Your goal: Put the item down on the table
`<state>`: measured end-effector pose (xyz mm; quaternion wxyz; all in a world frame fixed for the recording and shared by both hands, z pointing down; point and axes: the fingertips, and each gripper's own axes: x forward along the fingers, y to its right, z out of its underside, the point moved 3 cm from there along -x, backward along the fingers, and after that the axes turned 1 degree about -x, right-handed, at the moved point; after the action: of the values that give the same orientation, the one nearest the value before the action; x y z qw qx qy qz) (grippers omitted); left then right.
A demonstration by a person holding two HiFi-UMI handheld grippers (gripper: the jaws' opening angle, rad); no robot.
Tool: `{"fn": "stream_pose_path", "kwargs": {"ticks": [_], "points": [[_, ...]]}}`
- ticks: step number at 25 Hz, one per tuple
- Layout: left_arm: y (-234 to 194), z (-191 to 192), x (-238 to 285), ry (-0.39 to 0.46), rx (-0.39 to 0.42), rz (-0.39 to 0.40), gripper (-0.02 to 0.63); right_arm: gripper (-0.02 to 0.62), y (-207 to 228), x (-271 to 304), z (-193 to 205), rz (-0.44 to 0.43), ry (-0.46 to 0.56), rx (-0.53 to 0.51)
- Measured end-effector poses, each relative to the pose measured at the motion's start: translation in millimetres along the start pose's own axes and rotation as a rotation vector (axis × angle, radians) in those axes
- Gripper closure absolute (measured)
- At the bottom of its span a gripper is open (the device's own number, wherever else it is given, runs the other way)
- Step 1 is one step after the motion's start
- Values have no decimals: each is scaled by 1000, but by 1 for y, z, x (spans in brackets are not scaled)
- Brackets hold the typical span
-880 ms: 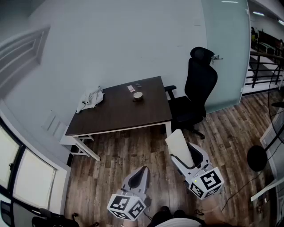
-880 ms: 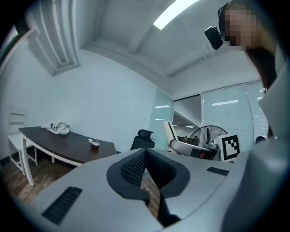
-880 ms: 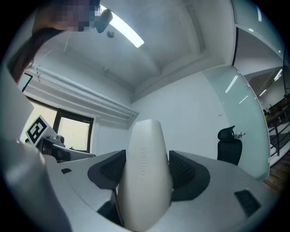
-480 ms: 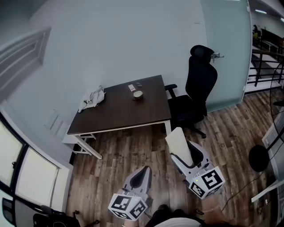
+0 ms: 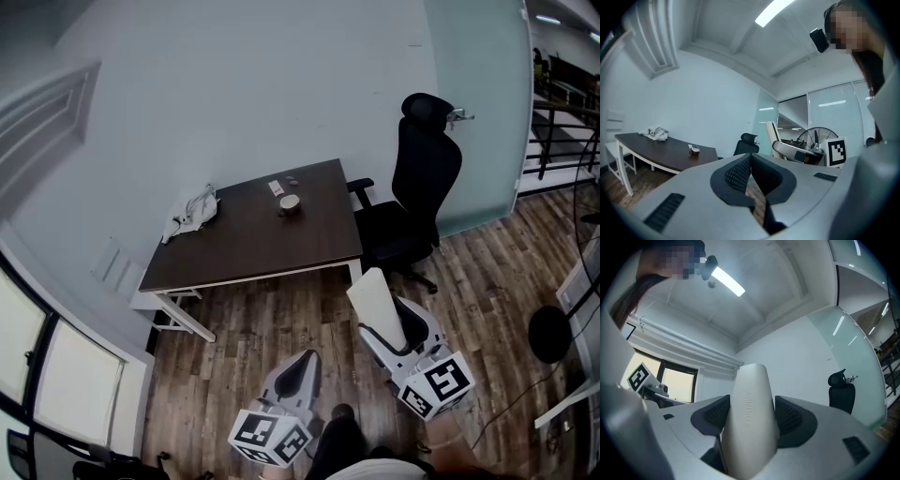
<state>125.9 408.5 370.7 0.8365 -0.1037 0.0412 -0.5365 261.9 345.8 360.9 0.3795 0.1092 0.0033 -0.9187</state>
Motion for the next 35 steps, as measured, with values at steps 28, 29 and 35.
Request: {"fn": "stream_pose_path", "kwargs": {"ticks": [28,29,35], "points": [[-203,-54,113,25,-7,76,588,291,28,232,39,37,-19,-14],[-210,-56,115,26,-8,78,588,291,27,239,40,37,-19,-13],[-248,-70,126,32,-19,85,588,291,26,279,44,56,-23,-17]]}}
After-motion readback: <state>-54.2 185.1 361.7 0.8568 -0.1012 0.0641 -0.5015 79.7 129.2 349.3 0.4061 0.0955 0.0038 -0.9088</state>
